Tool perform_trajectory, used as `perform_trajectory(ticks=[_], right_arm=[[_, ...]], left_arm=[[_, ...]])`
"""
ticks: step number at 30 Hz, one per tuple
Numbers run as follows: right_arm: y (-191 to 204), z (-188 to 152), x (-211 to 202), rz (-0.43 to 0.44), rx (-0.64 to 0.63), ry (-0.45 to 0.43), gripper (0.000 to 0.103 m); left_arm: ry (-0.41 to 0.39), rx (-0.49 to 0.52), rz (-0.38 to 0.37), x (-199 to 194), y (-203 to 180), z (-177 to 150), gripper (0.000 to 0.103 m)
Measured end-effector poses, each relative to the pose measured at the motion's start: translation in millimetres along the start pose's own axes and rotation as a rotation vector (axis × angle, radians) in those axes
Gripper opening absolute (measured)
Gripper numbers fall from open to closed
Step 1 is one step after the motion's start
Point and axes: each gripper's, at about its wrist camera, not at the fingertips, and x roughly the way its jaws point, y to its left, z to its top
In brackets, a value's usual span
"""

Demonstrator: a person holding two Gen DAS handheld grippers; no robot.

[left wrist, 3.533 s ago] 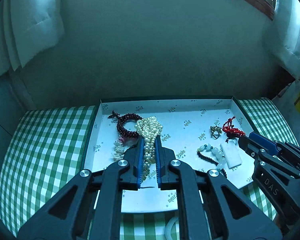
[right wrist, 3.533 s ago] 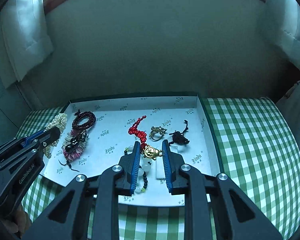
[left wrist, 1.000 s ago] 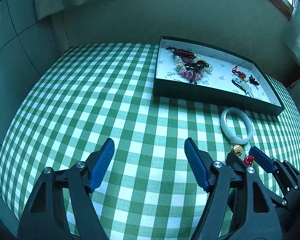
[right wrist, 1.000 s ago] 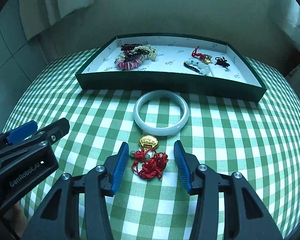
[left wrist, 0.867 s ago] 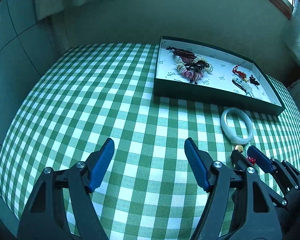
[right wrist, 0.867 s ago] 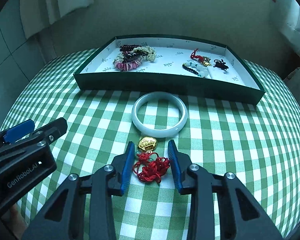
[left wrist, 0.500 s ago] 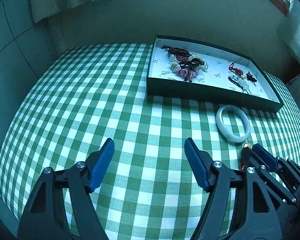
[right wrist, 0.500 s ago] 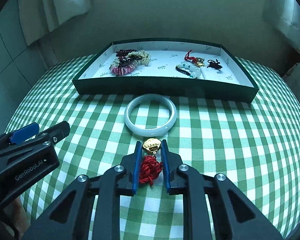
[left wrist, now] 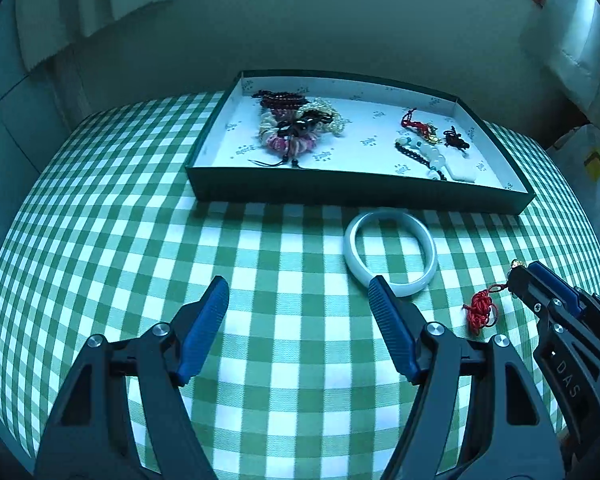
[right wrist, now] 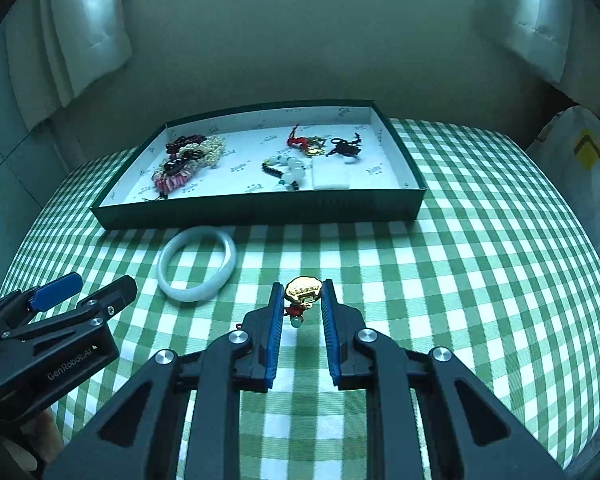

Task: Organize jewelry
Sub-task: 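Grasp the red knot with gold bell with the right gripper, then grasp the white jade bangle with the left gripper while the right gripper holds the knot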

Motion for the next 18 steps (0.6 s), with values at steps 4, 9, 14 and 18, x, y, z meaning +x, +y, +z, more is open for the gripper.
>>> perform_trajectory(ticks=[4, 9, 14, 18], right_arm=[[-18, 0, 0, -0.01, 0.016, -0.001, 0.019], [-34, 0, 0, -0.015, 0.029, -0.005, 0.019], [-42, -1, 1, -0.014, 0.031, -0.008, 0.019], [-44, -1, 3, -0.008, 0.029, -0.008, 0.019]], left_arm=[[-0.002, 0.01, -0.02, 5, -19, 8, 0.072], [0.011, 0.011, -0.035, 17, -40, 15, 0.072], [0.032, 0.003, -0.043, 32, -53, 17, 0.073], [0.03, 0.013, -0.033, 39, -60, 18, 0.075]])
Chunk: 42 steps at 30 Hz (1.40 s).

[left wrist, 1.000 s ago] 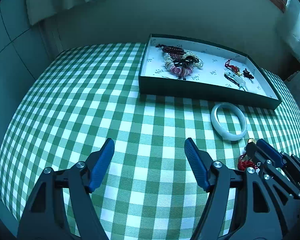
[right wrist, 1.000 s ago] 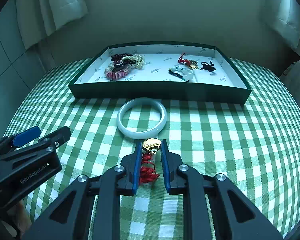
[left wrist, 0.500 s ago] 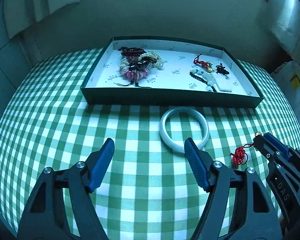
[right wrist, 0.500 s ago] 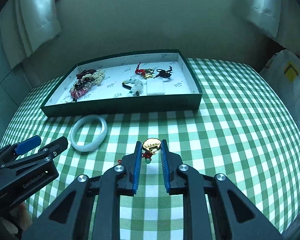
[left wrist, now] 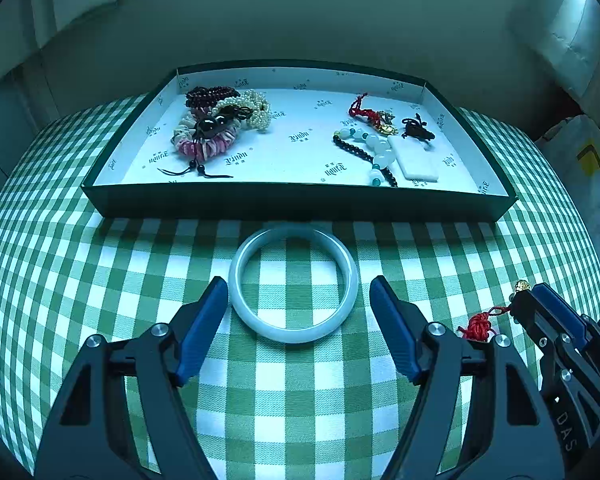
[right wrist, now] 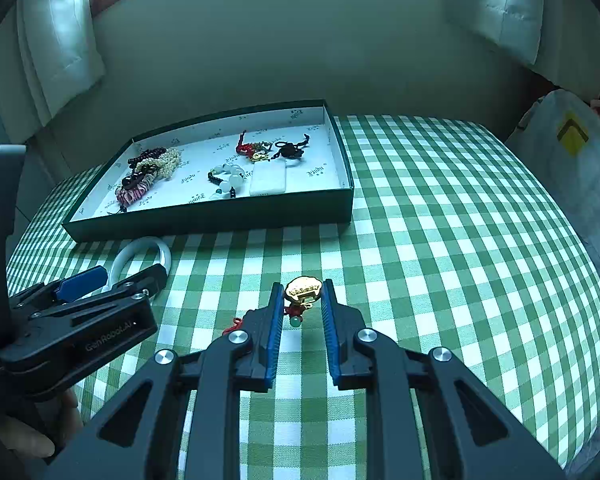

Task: Organize jewelry
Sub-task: 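Grasp the white jade bangle with the left gripper while the right gripper holds the knot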

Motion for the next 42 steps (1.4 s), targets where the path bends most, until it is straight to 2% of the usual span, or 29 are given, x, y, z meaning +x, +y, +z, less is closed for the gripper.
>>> perform_trajectory(ticks=[18, 21, 42], right_arm=[[-3, -3, 4, 0.011, 0.009, 0.005, 0.019], [-3, -3, 5, 0.012, 0.01, 0.007, 0.019], [6, -2, 3, 0.014, -0.002, 0.002, 0.019]], left_arm=[[-0.012, -0.005, 0.011, 11, 3, 4, 0.077], [-0.019, 0.008, 0.026, 11, 3, 3, 0.071], [-0.032, 0.004, 0.022, -2, 15, -2, 0.07]])
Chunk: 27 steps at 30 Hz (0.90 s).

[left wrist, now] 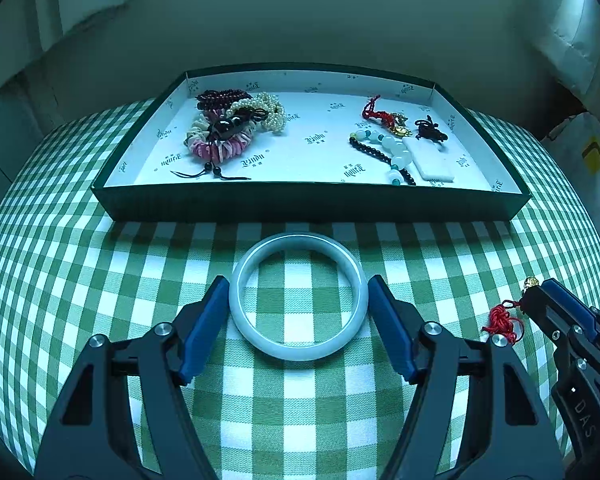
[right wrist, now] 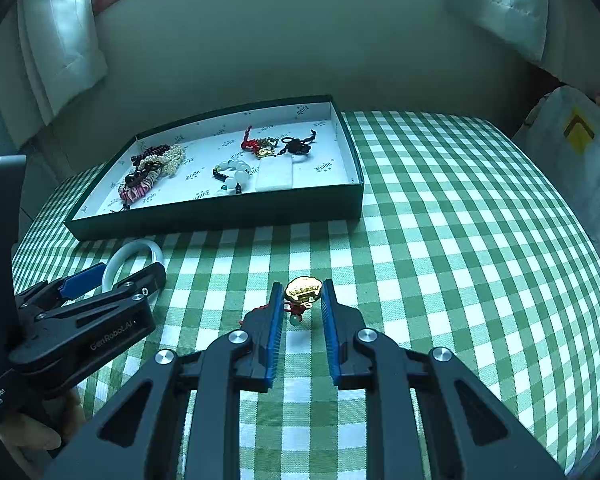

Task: Organize jewelry
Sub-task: 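Grasp the white jade bangle with the left gripper while the right gripper holds the knot, then carry the jade bangle and red knot into the box with both grippers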

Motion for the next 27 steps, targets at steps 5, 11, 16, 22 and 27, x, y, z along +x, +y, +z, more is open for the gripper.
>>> perform_trajectory(ticks=[5, 11, 16, 22, 27], right_arm=[[4, 2, -3, 0.006, -0.008, -0.004, 0.019], [13, 7, -12, 0.011, -0.026, -0.025, 0.019], [21, 15, -23, 0.019, -0.04, -0.048, 0.019], [33, 31, -37, 0.027, -0.064, -0.09, 0.019], [40, 51, -41, 0.037, -0.075, -0.122, 0.019]], left_arm=[[-0.004, 0.001, 0.005, -7, 9, -3, 0.07], [-0.03, -0.002, 0.004, -18, 17, -13, 0.07], [-0.061, -0.005, -0.001, -31, 22, -11, 0.07], [-0.098, -0.004, -0.007, -47, 27, 1, 0.07], [-0.119, 0.007, -0.007, -49, 29, 17, 0.07]])
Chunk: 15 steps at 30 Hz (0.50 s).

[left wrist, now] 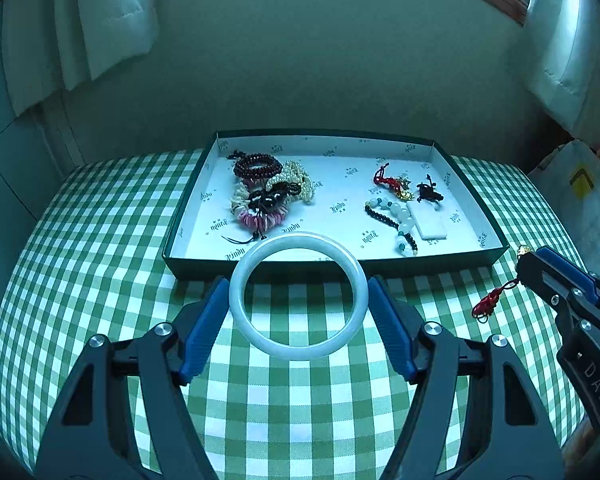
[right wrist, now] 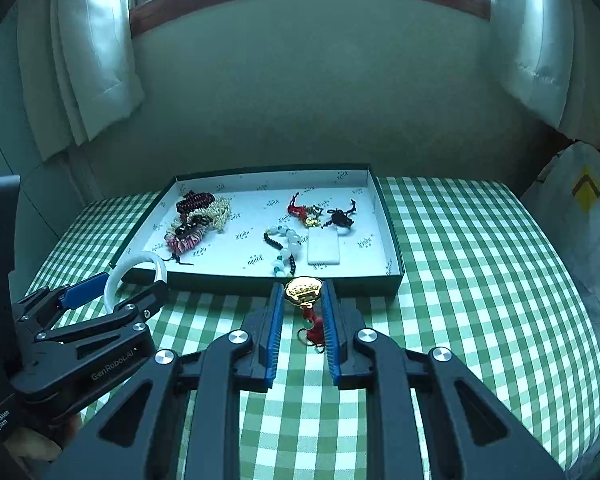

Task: Organize jewelry
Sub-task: 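Carry the jade bangle and red knot into the box with both grippers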

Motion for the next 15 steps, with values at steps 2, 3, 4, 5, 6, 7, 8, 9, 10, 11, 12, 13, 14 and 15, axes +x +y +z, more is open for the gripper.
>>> perform_trajectory(ticks=[2, 3, 4, 5, 6, 7, 8, 9, 10, 11, 12, 13, 14, 15], right_arm=[[2, 10, 1, 0.004, 0.001, -0.014, 0.019], [2, 15, 2, 0.005, 0.001, -0.021, 0.019], [3, 20, 3, 0.003, 0.0, -0.029, 0.019], [3, 25, 4, 0.002, -0.002, -0.036, 0.019], [3, 30, 6, 0.001, -0.003, -0.041, 0.019], [2, 35, 8, 0.002, -0.003, -0.044, 0.019], [2, 39, 10, 0.001, -0.003, -0.048, 0.019], [2, 43, 13, -0.003, -0.003, -0.05, 0.019], [1, 47, 16, -0.003, -0.001, -0.052, 0.019], [1, 51, 20, -0.003, 0.003, -0.053, 0.019], [-1, 56, 23, -0.002, 0.008, -0.054, 0.019], [-2, 61, 25, -0.003, 0.012, -0.059, 0.019], [-2, 65, 27, -0.006, 0.014, -0.064, 0.019], [-3, 70, 28, -0.008, 0.014, -0.071, 0.019]], left_arm=[[-0.009, 0.0, -0.002, 1, 1, 7, 0.07], [-0.014, 0.001, -0.003, 2, 1, 11, 0.07], [-0.02, 0.001, -0.003, 3, 0, 15, 0.07], [-0.025, 0.005, -0.004, 4, 0, 19, 0.07], [-0.03, 0.009, -0.004, 6, -1, 23, 0.07], [-0.034, 0.011, -0.005, 7, -1, 27, 0.07], [-0.038, 0.011, -0.005, 9, -1, 32, 0.07], [-0.043, 0.01, -0.007, 11, -1, 37, 0.07], [-0.047, 0.009, -0.008, 13, -1, 43, 0.07], [-0.053, 0.008, -0.006, 14, -1, 48, 0.07], [-0.06, 0.008, -0.004, 16, -1, 54, 0.07], [-0.067, 0.005, -0.003, 17, 0, 59, 0.07], [-0.074, 0.004, -0.002, 19, 0, 65, 0.07], [-0.081, 0.004, 0.001, 21, 0, 72, 0.07]])
